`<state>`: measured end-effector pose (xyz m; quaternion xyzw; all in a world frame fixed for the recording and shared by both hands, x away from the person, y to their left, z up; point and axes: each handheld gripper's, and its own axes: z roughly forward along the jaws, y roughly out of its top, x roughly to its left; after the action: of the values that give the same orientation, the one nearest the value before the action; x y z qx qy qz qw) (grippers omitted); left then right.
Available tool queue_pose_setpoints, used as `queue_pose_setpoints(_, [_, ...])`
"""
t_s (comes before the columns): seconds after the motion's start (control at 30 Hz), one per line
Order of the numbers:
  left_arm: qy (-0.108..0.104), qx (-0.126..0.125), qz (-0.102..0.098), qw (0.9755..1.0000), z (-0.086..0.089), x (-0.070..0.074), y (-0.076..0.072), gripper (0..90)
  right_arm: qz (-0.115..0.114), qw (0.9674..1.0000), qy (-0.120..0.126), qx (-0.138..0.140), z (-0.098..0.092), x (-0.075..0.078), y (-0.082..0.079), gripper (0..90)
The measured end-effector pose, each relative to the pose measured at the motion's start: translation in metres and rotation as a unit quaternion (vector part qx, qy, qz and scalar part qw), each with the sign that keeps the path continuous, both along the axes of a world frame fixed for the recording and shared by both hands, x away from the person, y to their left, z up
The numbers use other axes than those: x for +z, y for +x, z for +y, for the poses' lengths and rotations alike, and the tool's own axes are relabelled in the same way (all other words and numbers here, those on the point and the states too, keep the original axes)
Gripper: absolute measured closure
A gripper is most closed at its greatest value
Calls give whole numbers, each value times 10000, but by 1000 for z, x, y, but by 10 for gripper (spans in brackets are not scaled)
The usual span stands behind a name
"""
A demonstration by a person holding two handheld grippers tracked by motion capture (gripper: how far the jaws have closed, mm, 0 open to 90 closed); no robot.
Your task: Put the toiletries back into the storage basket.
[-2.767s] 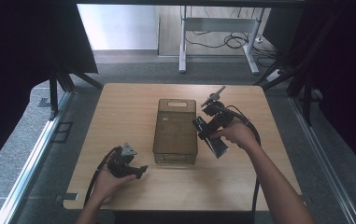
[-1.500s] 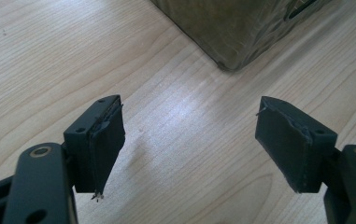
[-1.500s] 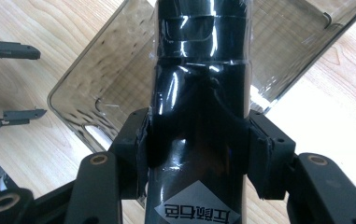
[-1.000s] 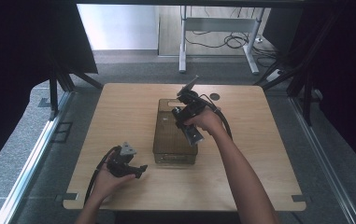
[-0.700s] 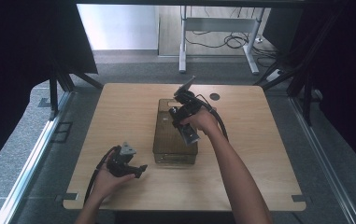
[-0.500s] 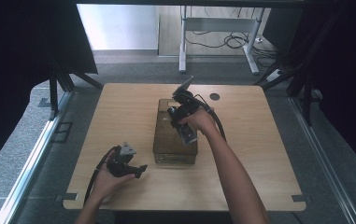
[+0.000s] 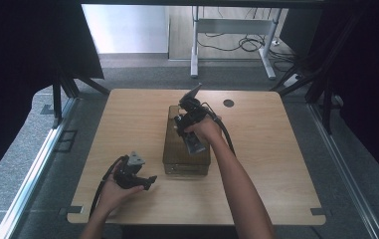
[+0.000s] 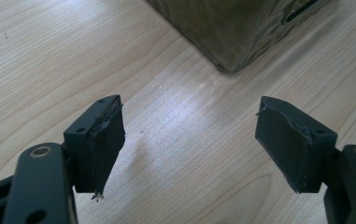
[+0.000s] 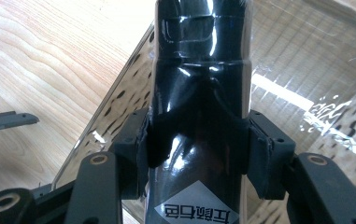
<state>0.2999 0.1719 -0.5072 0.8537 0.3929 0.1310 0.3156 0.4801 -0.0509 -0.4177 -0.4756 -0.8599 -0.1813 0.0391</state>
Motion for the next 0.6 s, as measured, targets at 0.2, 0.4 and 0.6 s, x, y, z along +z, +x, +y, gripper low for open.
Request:
queue_pose_setpoints(0.2, [0,9,-8,10000,0,0,0,244,48,10000,7,-44,2,-5,2,474])
queue_pose_setpoints(0.4, [4,-5,0,10000,0,0,0,244,69,9999,42,-88,5,-8,3,474])
queue_pose_setpoints(0.6, [-8,-4,-9,10000,-1,0,0,244,107,9999,51,-126,10,-12,3,474])
